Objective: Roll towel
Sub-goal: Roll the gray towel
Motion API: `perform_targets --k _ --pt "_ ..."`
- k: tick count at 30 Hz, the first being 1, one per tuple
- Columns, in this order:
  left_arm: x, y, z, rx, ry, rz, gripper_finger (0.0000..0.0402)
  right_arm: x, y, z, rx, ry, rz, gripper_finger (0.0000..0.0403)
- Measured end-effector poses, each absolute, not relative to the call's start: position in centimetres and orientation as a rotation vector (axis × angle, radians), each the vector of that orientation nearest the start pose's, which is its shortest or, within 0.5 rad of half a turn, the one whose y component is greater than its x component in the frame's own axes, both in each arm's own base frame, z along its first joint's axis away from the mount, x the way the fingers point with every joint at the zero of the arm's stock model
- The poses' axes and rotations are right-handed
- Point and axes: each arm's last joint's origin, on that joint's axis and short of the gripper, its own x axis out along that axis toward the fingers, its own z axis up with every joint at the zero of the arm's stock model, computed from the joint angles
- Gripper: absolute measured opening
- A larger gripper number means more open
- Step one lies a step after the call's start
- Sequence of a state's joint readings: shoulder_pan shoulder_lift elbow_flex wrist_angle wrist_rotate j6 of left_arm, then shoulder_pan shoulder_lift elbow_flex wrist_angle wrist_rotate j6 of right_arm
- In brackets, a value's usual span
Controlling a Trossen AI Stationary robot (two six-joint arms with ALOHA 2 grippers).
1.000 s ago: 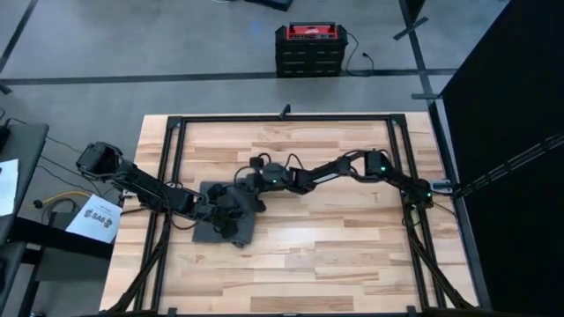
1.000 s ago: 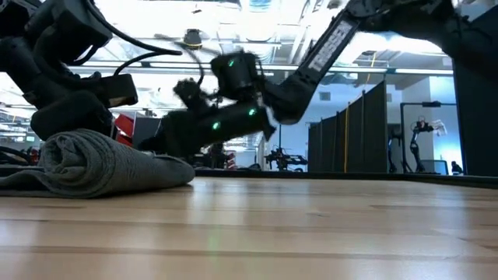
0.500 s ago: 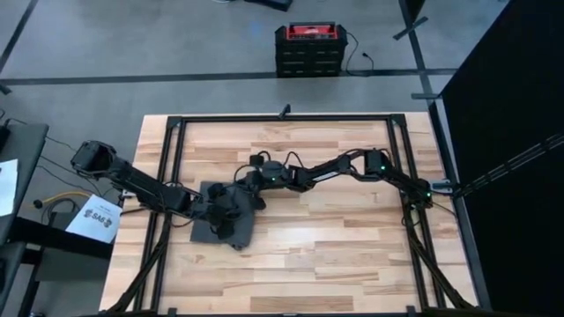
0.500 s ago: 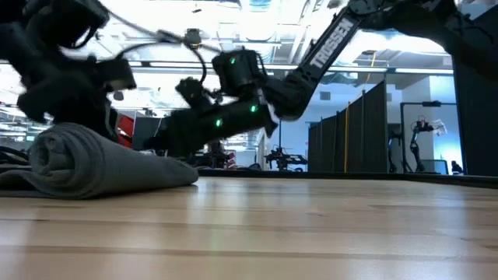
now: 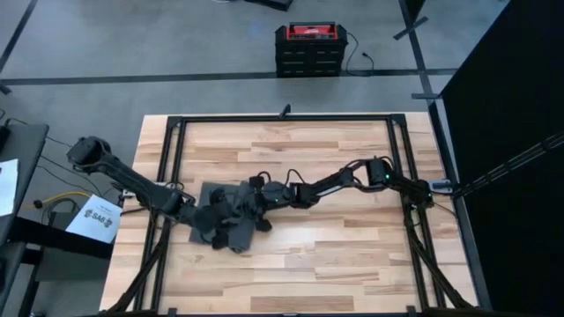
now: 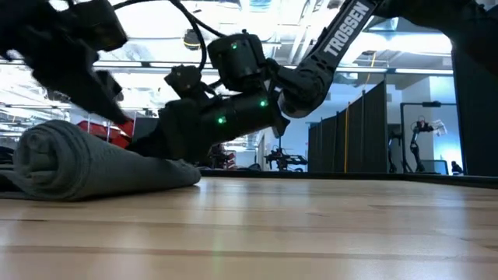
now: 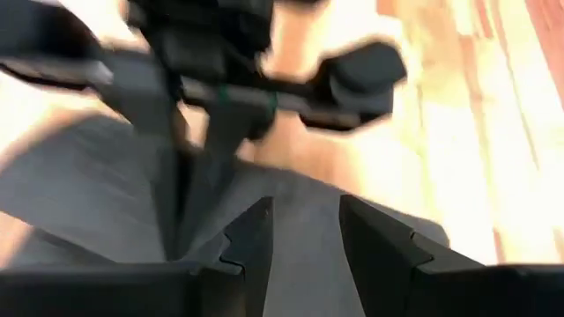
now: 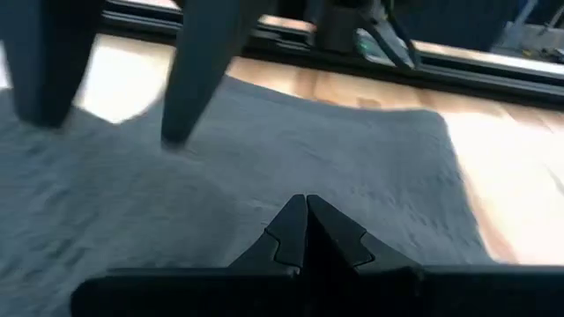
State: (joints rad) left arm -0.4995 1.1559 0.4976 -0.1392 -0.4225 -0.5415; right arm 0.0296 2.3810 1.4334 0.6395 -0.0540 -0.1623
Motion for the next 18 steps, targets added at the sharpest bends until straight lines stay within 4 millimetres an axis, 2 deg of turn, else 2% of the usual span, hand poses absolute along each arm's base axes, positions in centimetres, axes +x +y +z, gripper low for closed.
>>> perform_targets --k 3,8,13,18 --pt "19.5 -11.0 16.6 -0.192 0.68 0.068 0.0118 49.4 1.9 9.1 -0.16 0.316 0.115 0.0" --pt "20.5 -14.0 14.0 -0.215 0.657 -0.004 0.0118 49.4 0.9 8.9 -0.164 0.346 0.057 0.0" --pt "20.6 -15.4 11.6 -0.239 0.684 0.008 0.0118 49.4 -0.1 8.8 -0.142 0.361 0.015 0.0" --pt "20.7 -15.9 10.5 -0.22 0.674 0.031 0.0118 49.3 -1.2 8.8 -0.138 0.365 -0.065 0.0"
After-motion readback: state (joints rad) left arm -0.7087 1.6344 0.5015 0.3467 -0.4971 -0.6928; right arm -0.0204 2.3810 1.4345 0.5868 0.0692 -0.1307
